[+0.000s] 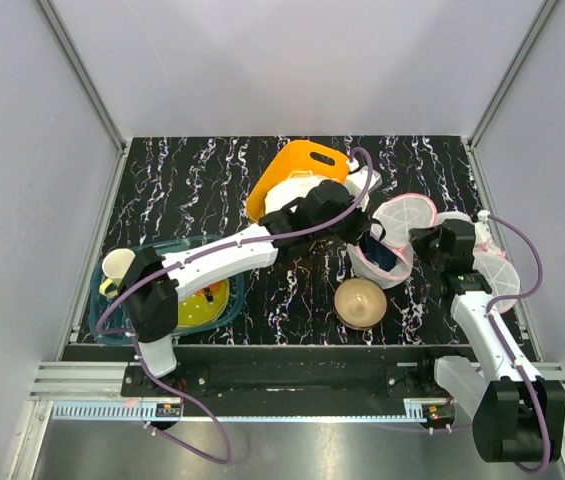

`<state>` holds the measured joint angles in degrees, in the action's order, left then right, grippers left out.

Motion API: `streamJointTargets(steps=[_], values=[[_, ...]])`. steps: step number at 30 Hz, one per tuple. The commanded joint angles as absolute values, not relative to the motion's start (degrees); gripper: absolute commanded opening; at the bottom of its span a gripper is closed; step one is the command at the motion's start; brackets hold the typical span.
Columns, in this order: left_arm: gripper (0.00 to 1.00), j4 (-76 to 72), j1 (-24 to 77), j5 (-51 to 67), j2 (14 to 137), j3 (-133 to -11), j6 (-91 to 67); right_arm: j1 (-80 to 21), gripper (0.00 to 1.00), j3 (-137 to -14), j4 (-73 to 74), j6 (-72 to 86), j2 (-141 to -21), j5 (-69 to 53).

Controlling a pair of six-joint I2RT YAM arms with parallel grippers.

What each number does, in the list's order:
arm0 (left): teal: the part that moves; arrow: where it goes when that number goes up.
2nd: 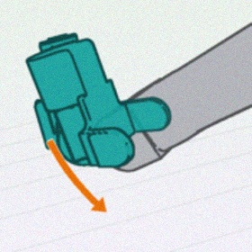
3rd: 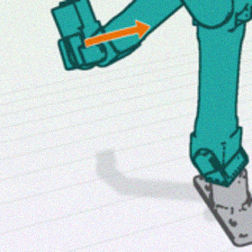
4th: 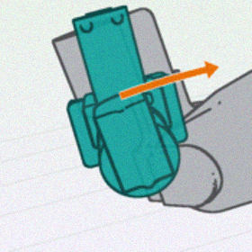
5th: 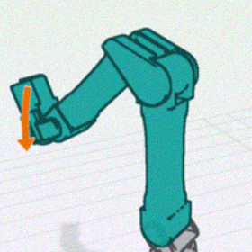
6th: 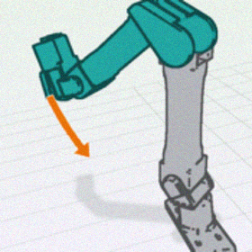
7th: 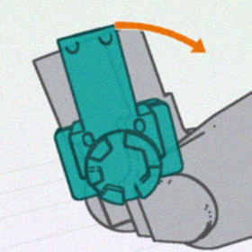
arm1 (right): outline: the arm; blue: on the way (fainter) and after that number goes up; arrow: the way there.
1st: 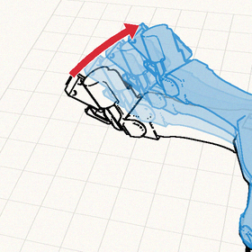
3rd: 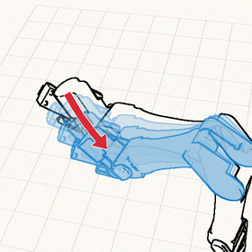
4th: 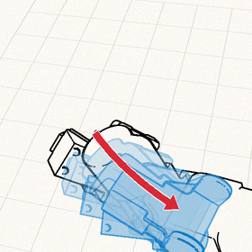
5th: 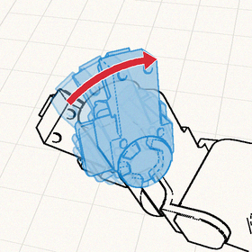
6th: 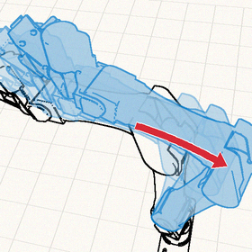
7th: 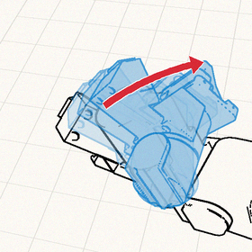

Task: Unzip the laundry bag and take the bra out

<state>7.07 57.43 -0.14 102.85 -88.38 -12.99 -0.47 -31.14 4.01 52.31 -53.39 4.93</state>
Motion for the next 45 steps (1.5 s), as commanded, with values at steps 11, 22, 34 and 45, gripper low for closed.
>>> streamJointTargets(steps=[11,22,34,45], values=[[0.00,5.10,53.70,0.26,92.37,-100.62,-9.59,-0.35,0.00,-30.23,0.97,52.30,-52.12,5.63],[0.00,4.13,52.38,-0.26,96.06,-116.09,-13.18,-0.26,0.00,-30.76,2.02,52.29,-51.50,4.40],[0.00,4.04,48.43,3.15,95.71,-124.63,-15.63,-0.26,0.00,-31.11,1.85,52.29,-52.64,4.48],[0.00,2.99,48.69,14.50,105.29,-123.92,-28.65,-0.35,0.00,-34.10,-2.28,53.00,-57.13,-4.04]])
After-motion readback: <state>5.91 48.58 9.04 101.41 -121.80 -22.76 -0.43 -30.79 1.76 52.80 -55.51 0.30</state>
